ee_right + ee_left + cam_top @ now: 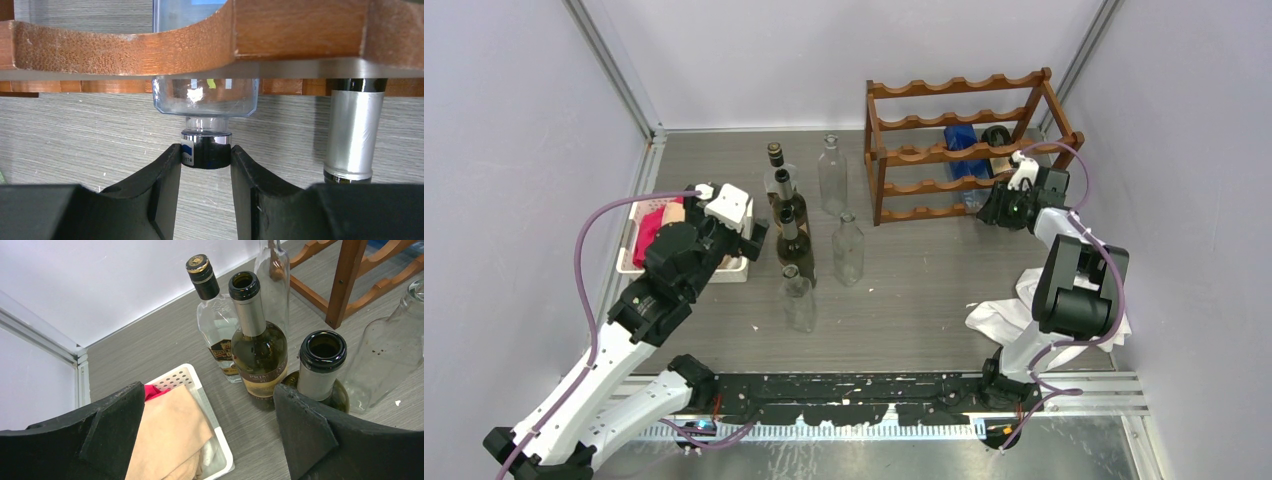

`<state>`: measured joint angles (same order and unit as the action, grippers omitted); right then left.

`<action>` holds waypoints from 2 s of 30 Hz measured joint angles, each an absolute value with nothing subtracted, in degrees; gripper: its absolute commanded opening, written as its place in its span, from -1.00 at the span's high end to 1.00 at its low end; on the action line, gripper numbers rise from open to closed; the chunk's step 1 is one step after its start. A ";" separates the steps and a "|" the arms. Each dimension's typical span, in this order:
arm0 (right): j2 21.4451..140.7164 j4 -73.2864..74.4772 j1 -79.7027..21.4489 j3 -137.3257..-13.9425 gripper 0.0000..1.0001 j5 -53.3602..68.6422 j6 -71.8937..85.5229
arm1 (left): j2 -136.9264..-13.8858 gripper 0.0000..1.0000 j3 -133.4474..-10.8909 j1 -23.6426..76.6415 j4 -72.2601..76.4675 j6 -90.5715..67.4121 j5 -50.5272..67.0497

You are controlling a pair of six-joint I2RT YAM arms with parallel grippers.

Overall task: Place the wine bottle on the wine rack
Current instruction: Place the wine bottle in the wine rack.

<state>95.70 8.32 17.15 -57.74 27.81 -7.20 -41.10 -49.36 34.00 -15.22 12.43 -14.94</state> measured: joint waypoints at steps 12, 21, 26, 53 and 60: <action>89.69 12.38 17.89 -56.01 -0.45 27.16 -11.07 | -40.71 -0.96 -49.32 34.00 -15.22 12.43 -14.94; 75.92 29.30 20.27 -57.54 -1.00 31.20 -19.64 | -39.38 -1.00 -49.47 34.00 -15.38 11.33 -13.32; 70.72 39.27 20.27 -60.36 -1.00 38.89 -22.98 | -41.10 -0.99 -54.96 34.00 -20.08 6.68 -7.64; 61.69 45.47 10.13 -56.66 -1.00 45.50 -17.47 | -45.63 -0.68 -72.42 43.22 -59.90 -34.52 -0.03; 63.00 45.45 10.13 -56.60 -1.00 44.97 -17.41 | -54.35 -0.78 -79.40 65.41 -65.10 -35.20 -19.55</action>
<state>63.00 45.45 10.13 -56.60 44.97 -17.41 -54.35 -79.40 65.41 -65.10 -35.20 -19.55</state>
